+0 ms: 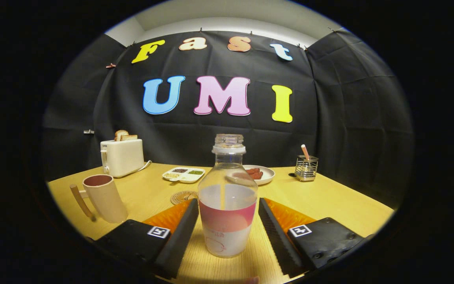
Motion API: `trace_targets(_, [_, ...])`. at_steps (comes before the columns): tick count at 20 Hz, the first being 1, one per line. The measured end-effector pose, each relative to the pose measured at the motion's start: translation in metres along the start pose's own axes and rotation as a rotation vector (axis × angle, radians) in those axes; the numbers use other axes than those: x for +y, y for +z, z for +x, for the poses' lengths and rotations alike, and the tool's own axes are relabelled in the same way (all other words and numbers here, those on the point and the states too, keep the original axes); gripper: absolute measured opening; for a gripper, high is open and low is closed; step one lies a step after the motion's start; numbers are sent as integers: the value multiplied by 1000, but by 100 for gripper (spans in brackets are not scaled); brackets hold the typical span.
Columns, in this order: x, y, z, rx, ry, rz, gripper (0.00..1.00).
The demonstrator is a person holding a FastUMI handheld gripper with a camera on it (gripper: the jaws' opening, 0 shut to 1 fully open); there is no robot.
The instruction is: Take the bottle from table, then pour the juice into the cup, finally place the bottle on the coaster
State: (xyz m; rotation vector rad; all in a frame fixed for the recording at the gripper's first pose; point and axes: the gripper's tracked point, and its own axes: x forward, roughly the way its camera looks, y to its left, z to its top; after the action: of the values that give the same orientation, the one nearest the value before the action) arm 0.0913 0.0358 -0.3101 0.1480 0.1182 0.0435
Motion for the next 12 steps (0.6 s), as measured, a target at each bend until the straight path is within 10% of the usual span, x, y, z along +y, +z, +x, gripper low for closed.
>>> trace_targets(2, [-3,0,3,5,-12,18,77])
trace_targets(12, [16,76,-5,-14,1,-159,73])
